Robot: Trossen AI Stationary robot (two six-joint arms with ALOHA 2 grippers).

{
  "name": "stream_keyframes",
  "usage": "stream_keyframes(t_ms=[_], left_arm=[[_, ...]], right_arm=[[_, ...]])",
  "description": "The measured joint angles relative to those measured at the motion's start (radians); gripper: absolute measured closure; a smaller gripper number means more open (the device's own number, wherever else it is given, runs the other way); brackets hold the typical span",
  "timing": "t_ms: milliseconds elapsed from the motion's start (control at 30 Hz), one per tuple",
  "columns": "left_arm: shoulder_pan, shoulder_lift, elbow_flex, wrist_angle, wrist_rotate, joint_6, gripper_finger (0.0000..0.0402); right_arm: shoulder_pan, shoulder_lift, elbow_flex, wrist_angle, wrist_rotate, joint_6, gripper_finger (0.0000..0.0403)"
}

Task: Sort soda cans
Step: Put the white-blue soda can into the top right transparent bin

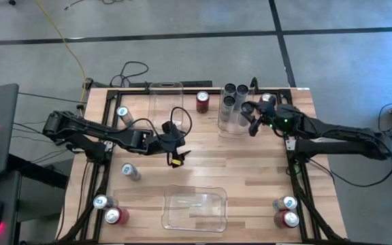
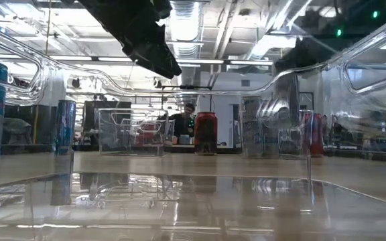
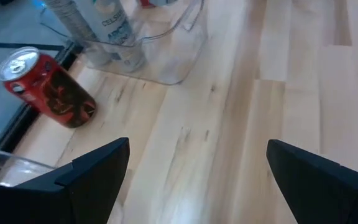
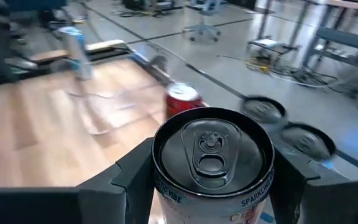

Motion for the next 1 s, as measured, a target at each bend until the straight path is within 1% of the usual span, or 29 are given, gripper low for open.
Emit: stream_keyframes(t_ms=[67, 233, 400, 533, 633, 733, 1000], left_arm=[[0.0, 0.0, 0.0, 0.003, -0.004, 0.005, 0.0025], [0.0, 0.0, 0.0, 0.004, -0.005, 0.015, 0.0025], [0.008, 0.0, 0.0, 0.011, -0.006, 0.029, 0.0025], [0.017, 0.0, 0.0, 0.012, -0.007, 0.033, 0.0025], [0.021, 0.0, 0.0, 0.013, -0.007, 0.033, 0.0025], [0.021, 0.0, 0.0, 0.013, -0.007, 0.032, 0.0025], [0.021, 0.0, 0.0, 0.006, -0.007, 0.03, 0.0025]], right_arm=[[-0.047, -0.001, -0.052, 0.067, -0.019, -0.002, 0.0169], [-0.163, 0.011, -0.145, 0.235, -0.154, 0.001, 0.0169], [-0.245, 0.055, -0.181, 0.275, -0.179, -0.005, 0.0169], [-0.259, 0.136, -0.182, 0.324, -0.187, -0.009, 0.0168], [-0.259, 0.201, -0.182, 0.402, -0.191, -0.009, 0.0168], [-0.259, 0.249, -0.181, 0.462, -0.192, -0.009, 0.0168], [-0.292, 0.362, -0.181, 0.555, -0.207, 0.001, 0.0168]])
